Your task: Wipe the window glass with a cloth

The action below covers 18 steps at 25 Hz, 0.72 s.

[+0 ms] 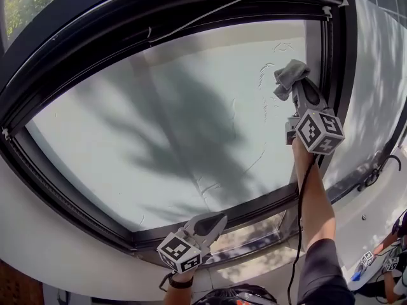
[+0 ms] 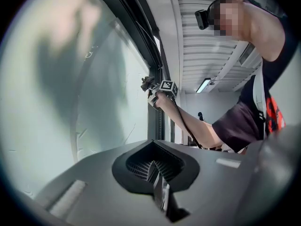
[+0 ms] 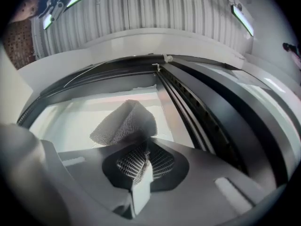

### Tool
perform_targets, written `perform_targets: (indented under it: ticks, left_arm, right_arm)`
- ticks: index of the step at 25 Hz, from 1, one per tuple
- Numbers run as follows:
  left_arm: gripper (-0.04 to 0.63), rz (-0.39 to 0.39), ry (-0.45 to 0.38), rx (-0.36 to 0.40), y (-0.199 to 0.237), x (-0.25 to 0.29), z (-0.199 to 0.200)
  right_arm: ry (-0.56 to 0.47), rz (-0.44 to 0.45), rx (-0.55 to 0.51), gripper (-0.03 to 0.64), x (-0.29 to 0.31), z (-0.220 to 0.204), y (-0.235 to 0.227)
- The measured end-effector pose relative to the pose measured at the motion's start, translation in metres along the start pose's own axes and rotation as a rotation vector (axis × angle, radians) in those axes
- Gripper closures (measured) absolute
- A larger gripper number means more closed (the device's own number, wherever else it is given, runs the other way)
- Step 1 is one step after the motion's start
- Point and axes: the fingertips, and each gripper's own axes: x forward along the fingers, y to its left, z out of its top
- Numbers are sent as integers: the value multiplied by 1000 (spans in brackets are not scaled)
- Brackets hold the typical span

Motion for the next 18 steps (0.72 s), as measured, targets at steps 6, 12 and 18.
perform_targets:
  ticks: [6, 12, 18]
  left_arm:
    - [594, 18, 18, -19, 3, -10, -10]
    - [594, 144, 5, -38, 20, -56, -15]
    - [594, 327, -18, -33, 49, -153, -12]
  right_arm:
    - [-102, 131, -76, 604, -9, 14, 51]
    - [-112, 553, 6, 604, -18, 4, 222]
    - [-67, 819, 168, 603, -42, -23, 396]
